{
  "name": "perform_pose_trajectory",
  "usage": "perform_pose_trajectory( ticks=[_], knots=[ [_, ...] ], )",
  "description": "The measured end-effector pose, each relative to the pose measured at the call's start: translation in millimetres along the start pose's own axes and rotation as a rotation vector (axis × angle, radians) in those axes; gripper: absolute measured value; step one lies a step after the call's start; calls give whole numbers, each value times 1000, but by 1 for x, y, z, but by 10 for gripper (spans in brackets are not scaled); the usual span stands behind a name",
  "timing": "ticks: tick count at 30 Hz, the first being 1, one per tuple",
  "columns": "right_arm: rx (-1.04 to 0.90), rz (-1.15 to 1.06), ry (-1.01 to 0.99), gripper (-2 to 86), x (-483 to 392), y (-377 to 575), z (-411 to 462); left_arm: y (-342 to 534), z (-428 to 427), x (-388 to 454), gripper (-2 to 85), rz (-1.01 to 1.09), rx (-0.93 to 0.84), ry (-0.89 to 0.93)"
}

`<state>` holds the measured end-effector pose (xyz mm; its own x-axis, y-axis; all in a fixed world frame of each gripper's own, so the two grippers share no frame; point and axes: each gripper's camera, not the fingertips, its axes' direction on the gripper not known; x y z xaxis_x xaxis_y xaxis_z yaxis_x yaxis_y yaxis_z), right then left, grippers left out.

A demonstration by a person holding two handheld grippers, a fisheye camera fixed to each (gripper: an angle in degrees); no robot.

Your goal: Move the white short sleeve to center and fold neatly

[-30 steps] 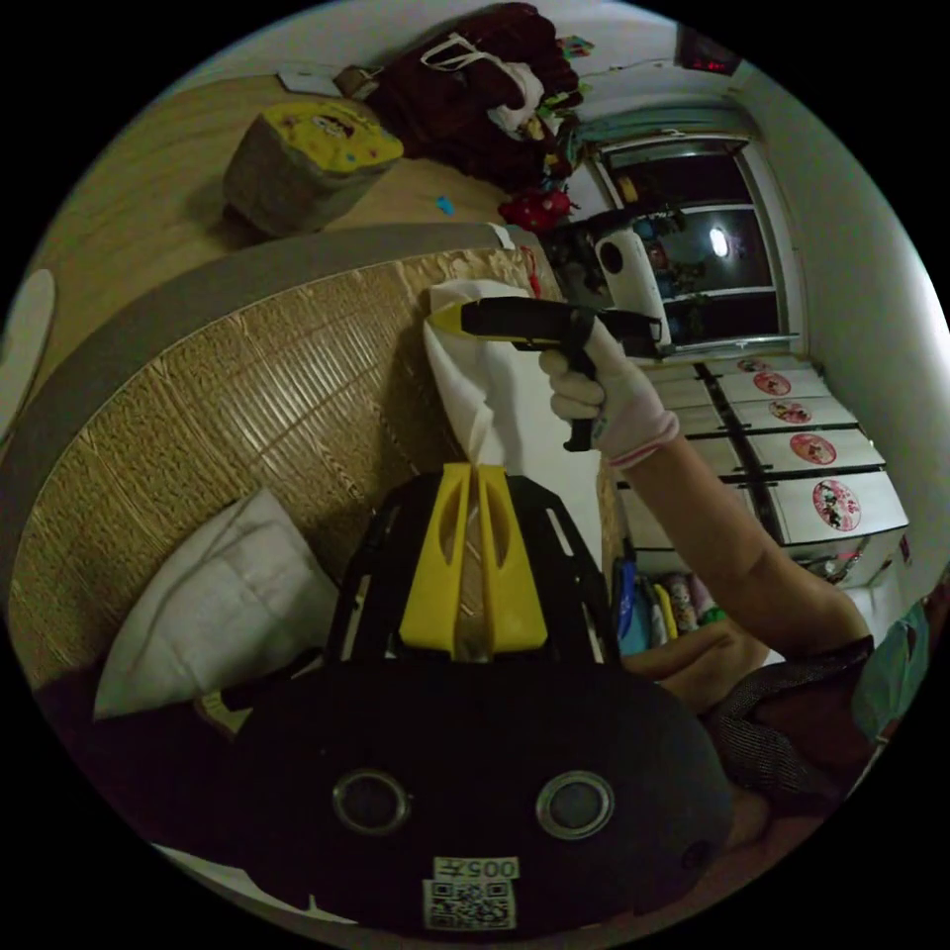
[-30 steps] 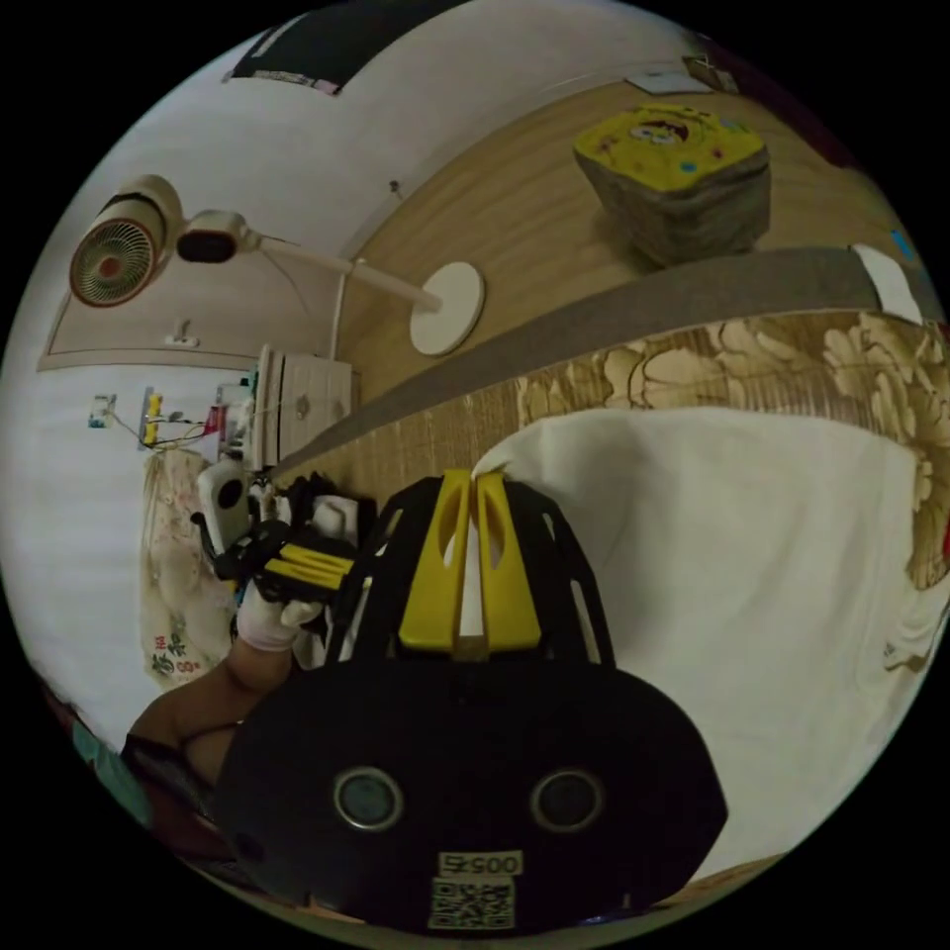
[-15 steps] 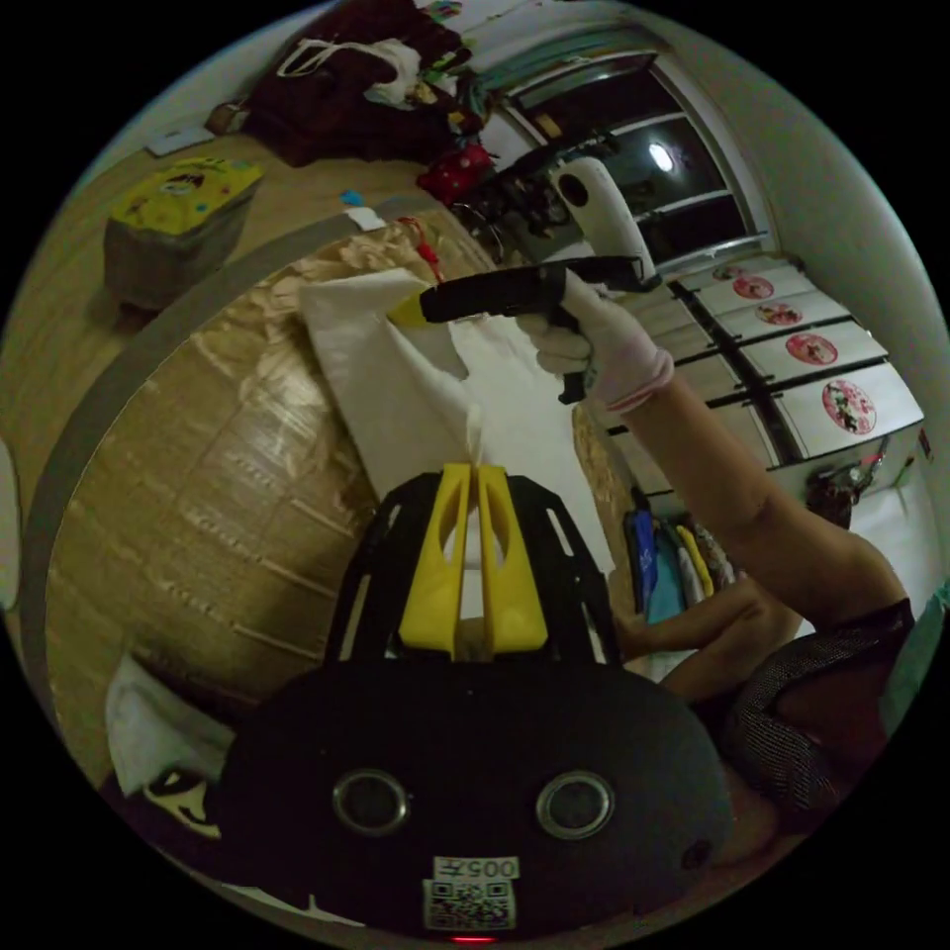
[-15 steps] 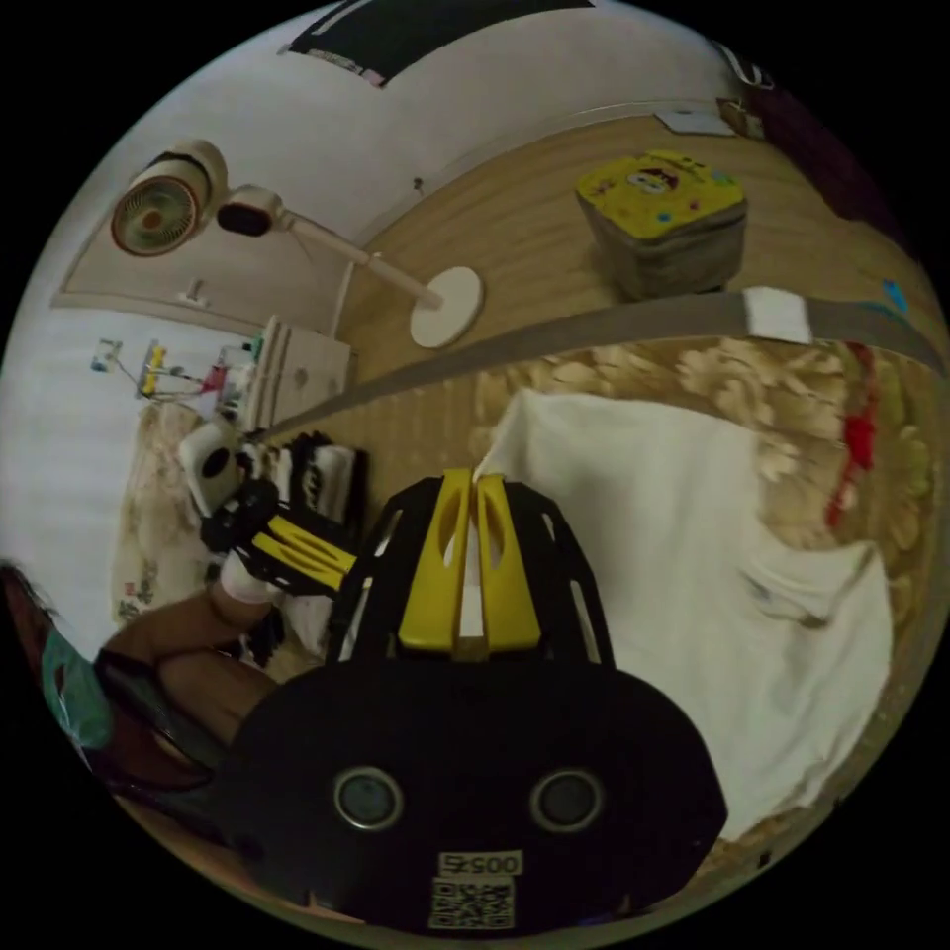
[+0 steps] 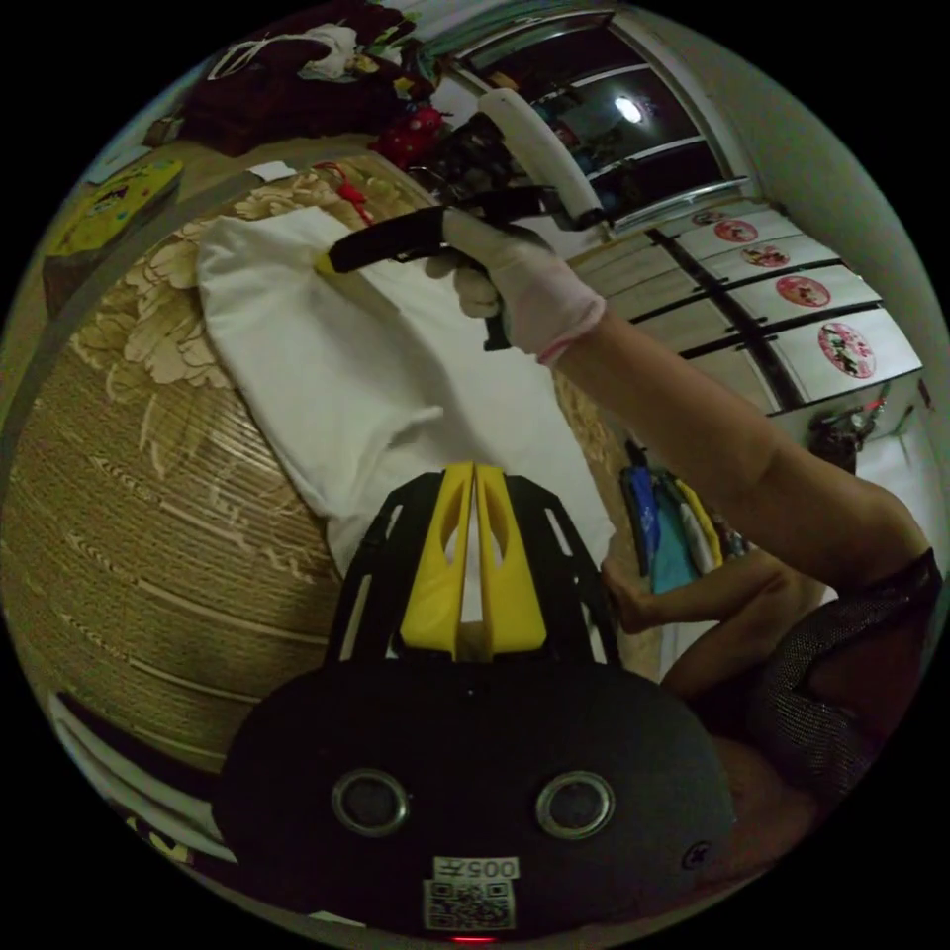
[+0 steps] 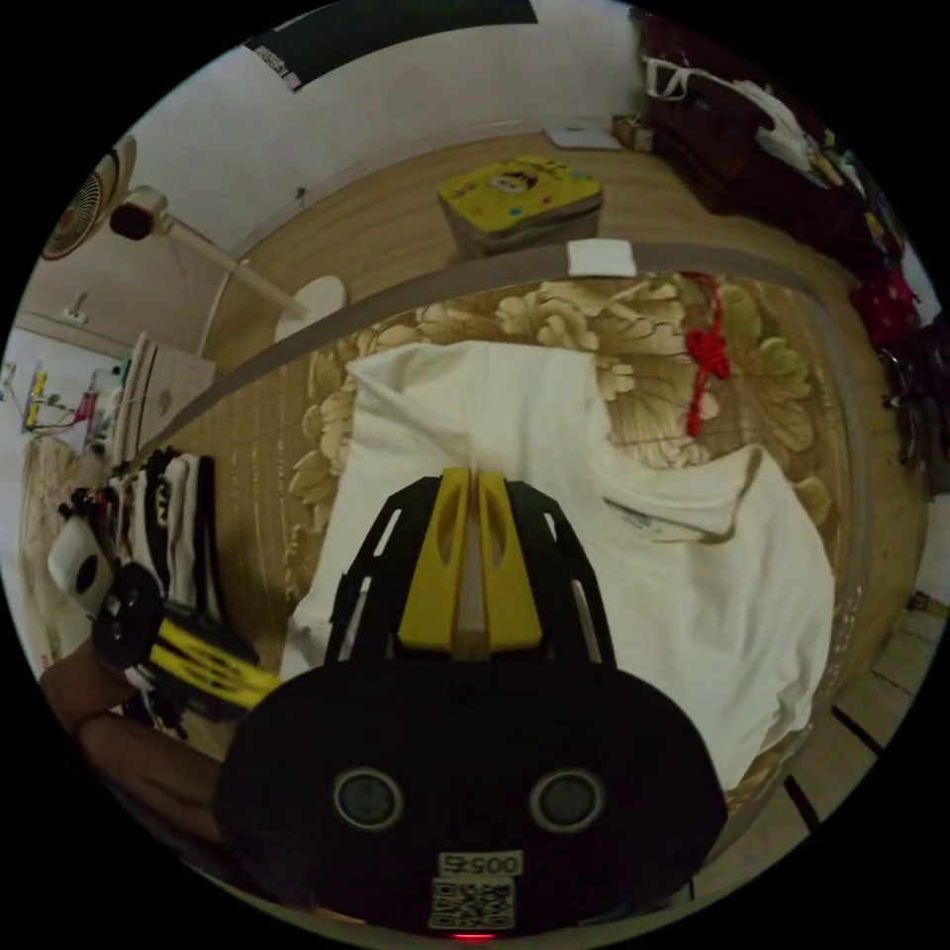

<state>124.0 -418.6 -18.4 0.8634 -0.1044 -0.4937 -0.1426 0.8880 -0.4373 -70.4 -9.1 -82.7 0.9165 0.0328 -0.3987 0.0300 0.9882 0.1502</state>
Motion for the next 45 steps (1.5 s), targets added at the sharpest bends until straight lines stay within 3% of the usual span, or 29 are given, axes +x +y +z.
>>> perform_pose_trajectory(
  ticks=[5, 10, 16, 19, 26, 31, 41, 45],
  knots=[
    [131, 35, 30, -4, 4, 25, -30, -13, -12, 2, -6, -38, 72, -213],
    [143, 30, -98, -9, -3, 67, -27, -49, -16, -10, -6, -87, 123, -254],
    [76, 127, 24, -12, 9, 76, -7, -103, 21, -24, -4, -140, -4, -408],
    [90, 192, 74, -13, 29, 75, -15, -104, 21, -27, -3, -192, 70, -325],
    [112, 99, 33, -3, 43, 95, -29, -107, 29, -12, -3, -151, 87, -369],
    [68, 33, 134, 2, 38, 118, -18, -113, 39, -2, -3, -143, 96, -386],
    [168, 47, 127, -17, 75, 143, -66, -121, 58, 23, -5, -129, 94, -398],
    [84, 87, 137, -15, 101, 141, -57, -122, 63, 32, -5, -153, 107, -401]
  ],
)
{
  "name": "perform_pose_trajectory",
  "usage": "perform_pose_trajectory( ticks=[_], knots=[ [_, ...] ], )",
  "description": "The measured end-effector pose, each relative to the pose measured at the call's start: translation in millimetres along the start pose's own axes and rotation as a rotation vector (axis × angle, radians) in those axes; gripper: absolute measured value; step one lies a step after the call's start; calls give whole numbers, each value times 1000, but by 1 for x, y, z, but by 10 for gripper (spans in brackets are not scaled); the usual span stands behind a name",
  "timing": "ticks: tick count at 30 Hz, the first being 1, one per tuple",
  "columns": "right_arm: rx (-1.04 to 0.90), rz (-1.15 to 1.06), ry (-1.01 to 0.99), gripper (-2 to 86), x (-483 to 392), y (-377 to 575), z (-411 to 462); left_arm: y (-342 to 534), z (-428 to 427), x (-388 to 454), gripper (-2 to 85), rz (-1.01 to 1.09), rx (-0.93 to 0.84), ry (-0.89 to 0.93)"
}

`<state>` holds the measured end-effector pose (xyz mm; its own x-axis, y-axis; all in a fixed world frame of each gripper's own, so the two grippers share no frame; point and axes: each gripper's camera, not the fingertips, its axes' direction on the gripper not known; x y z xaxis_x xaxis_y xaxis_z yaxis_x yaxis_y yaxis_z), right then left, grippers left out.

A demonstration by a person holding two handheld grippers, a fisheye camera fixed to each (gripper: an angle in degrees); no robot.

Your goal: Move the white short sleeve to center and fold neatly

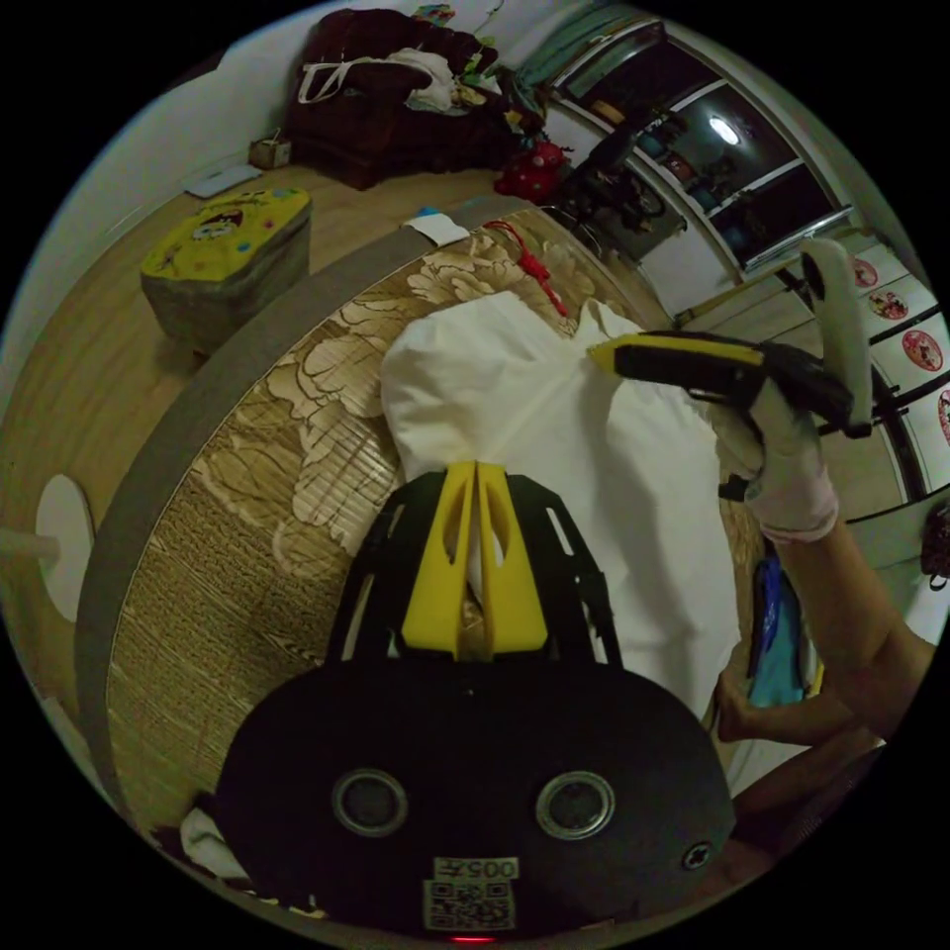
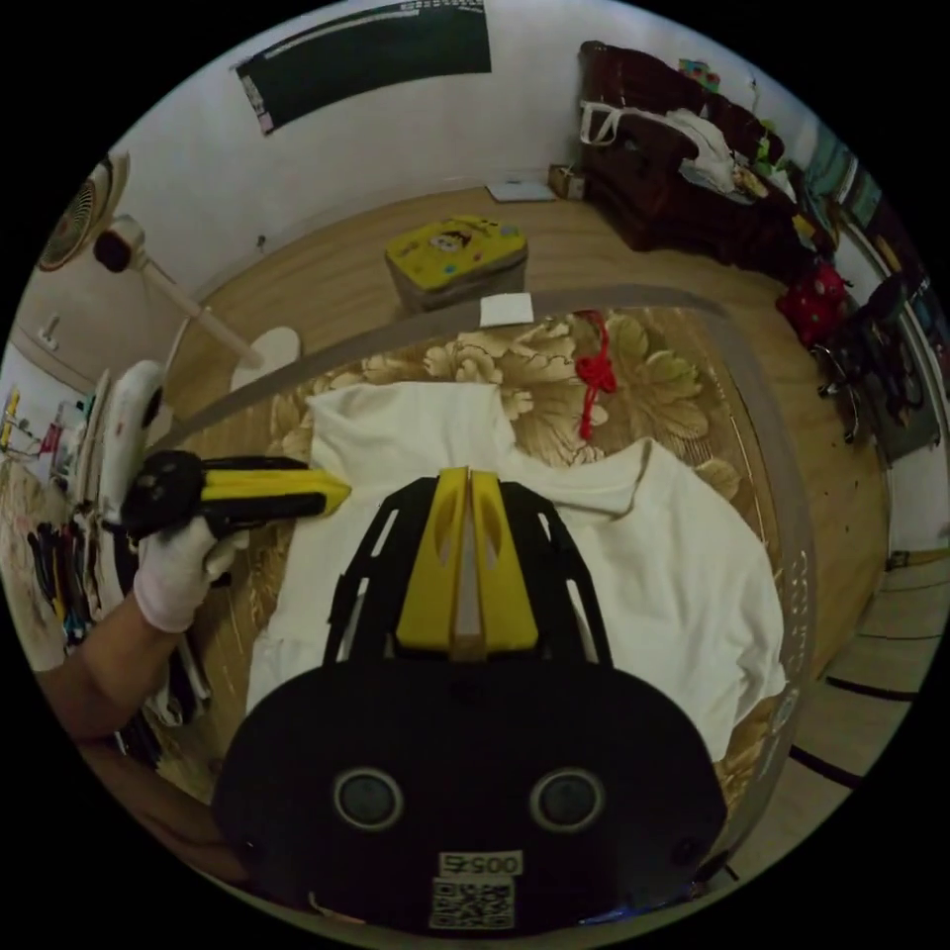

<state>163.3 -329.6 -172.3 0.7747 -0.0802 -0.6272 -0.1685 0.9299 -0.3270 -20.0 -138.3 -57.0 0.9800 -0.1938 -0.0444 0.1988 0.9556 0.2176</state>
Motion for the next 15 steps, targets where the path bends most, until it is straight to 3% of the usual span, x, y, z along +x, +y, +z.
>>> perform_pose_trajectory(
  ticks=[2, 5, 8, 11, 15],
  knots=[
    [-39, 44, 2, -13, 12, 6, 7, 6, -10, 8, -5, -28, 80, -33],
    [73, 68, -61, -10, 27, 29, -10, 11, -24, 23, -6, 23, 196, -7],
    [124, 33, -107, -10, 29, 56, -13, 1, -11, 39, -6, 78, 115, -44],
    [40, 10, -127, -11, 31, 70, 9, -7, 16, 45, -5, 48, -10, -95],
    [-28, 66, -142, -14, 63, 85, 19, 3, 13, 47, -6, -41, 59, 7]
  ],
)
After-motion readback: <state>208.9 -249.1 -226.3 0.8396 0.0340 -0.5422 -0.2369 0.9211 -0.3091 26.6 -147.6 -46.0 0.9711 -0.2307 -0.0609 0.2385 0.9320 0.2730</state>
